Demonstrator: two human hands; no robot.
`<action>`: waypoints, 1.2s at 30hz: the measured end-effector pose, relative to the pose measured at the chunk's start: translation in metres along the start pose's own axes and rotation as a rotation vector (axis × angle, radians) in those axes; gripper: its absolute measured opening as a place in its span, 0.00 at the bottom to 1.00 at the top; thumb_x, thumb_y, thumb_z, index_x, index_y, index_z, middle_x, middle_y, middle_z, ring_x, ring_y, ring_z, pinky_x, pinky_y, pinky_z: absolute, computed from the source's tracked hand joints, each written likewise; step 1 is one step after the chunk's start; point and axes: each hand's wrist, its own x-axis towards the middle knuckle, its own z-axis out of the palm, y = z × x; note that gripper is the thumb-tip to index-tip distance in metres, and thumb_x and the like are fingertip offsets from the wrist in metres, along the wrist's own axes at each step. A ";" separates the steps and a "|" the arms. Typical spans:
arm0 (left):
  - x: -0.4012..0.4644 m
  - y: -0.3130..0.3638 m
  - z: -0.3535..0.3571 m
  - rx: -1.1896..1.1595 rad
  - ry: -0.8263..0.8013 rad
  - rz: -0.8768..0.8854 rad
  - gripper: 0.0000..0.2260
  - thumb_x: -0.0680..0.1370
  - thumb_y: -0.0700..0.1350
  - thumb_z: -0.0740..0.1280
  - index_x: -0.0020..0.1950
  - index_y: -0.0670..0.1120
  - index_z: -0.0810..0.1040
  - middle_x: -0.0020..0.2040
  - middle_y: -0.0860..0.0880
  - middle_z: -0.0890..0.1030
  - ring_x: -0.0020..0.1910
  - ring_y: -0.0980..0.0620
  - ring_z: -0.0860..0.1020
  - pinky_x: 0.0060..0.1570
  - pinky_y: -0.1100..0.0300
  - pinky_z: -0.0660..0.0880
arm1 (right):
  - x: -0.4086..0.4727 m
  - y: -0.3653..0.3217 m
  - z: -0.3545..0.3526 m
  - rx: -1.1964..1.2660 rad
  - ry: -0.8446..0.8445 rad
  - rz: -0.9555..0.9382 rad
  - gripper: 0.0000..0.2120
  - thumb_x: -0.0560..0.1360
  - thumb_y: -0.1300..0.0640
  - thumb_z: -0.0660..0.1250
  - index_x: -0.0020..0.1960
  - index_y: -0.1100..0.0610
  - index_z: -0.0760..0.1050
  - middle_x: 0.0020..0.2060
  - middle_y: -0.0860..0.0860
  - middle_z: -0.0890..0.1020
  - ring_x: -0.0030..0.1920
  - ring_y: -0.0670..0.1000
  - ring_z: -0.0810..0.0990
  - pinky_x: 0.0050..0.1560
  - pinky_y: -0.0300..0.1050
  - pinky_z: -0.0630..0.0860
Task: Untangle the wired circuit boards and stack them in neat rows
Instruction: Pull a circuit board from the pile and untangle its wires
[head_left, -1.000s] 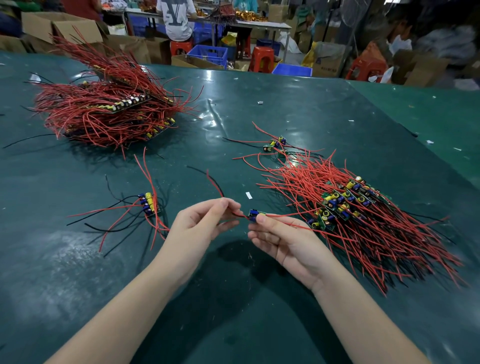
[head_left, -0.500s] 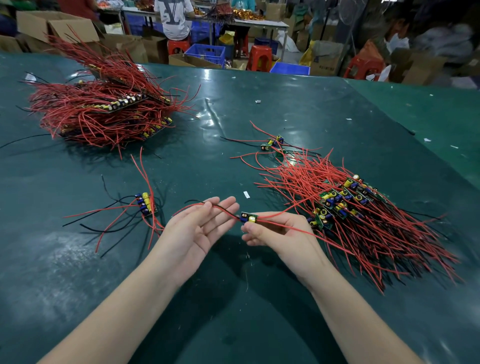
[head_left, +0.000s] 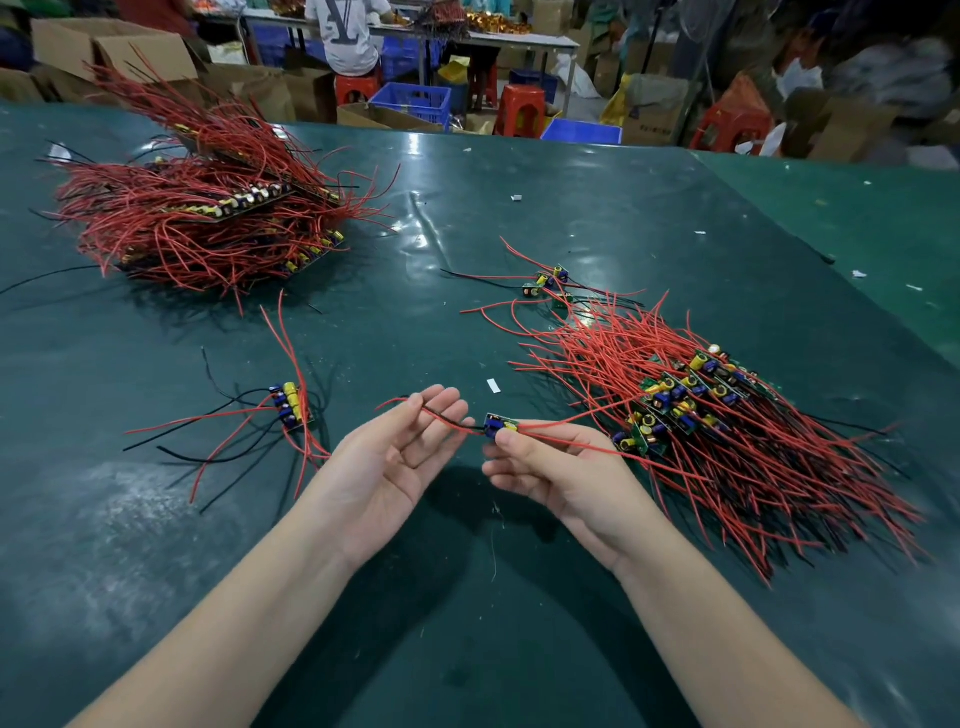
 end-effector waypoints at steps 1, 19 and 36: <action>0.000 0.000 0.000 -0.009 0.003 -0.009 0.10 0.81 0.38 0.61 0.47 0.38 0.81 0.43 0.45 0.86 0.42 0.51 0.85 0.39 0.58 0.82 | 0.000 0.000 0.001 0.012 -0.014 0.017 0.10 0.64 0.57 0.75 0.43 0.60 0.85 0.39 0.59 0.85 0.38 0.53 0.85 0.41 0.40 0.80; 0.007 0.011 -0.009 0.116 0.050 0.225 0.11 0.82 0.44 0.61 0.43 0.42 0.78 0.40 0.44 0.85 0.45 0.47 0.85 0.44 0.57 0.81 | -0.001 -0.002 -0.003 -0.002 -0.005 0.009 0.07 0.65 0.59 0.74 0.41 0.61 0.85 0.39 0.59 0.85 0.37 0.52 0.84 0.40 0.39 0.80; 0.007 0.011 -0.014 0.535 -0.041 0.293 0.12 0.82 0.39 0.58 0.44 0.37 0.78 0.33 0.48 0.80 0.41 0.49 0.84 0.44 0.64 0.79 | 0.001 -0.009 -0.009 -0.027 0.086 -0.024 0.06 0.64 0.58 0.74 0.40 0.59 0.85 0.39 0.60 0.85 0.38 0.53 0.85 0.39 0.38 0.80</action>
